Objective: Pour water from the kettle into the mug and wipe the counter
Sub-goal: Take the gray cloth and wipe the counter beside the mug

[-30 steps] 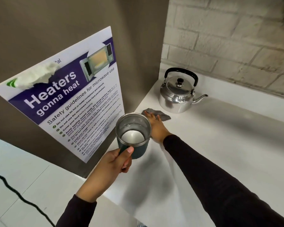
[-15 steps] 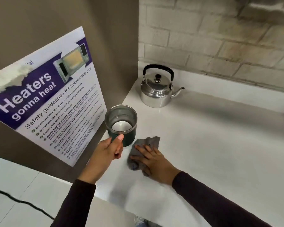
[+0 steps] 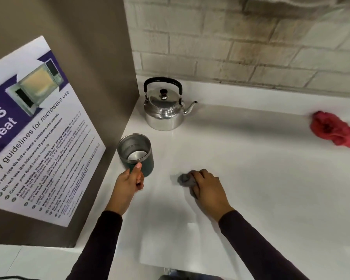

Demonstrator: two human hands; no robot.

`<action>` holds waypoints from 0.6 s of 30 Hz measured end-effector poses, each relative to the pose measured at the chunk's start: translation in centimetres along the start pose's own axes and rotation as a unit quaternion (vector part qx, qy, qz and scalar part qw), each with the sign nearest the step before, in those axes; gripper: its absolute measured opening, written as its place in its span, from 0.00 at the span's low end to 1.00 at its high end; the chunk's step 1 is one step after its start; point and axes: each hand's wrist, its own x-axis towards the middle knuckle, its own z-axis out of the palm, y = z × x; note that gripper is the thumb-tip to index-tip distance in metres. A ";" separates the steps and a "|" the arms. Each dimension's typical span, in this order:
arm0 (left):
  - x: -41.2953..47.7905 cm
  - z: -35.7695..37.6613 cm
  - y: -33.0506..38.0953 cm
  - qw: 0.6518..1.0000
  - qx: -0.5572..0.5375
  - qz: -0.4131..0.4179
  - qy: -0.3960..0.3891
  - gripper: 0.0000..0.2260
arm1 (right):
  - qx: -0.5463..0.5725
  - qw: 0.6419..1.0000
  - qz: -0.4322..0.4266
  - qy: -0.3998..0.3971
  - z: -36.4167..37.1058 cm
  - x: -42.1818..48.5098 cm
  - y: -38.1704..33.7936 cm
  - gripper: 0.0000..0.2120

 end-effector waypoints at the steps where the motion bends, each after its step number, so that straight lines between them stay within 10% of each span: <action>1: 0.1 0.1 0.0 1.000 -0.001 -0.003 -0.001 0.21 | 0.028 0.999 0.016 -0.003 -0.2 0.1 -0.2 0.14; 11: -0.2 1.2 0.7 0.999 0.010 -0.035 0.011 0.16 | 0.195 0.974 0.112 0.014 -1.1 0.7 -2.5 0.15; 18: -4.0 0.6 -0.9 0.961 0.124 0.135 0.206 0.07 | 0.361 0.916 0.176 -0.002 -2.2 0.8 -2.8 0.10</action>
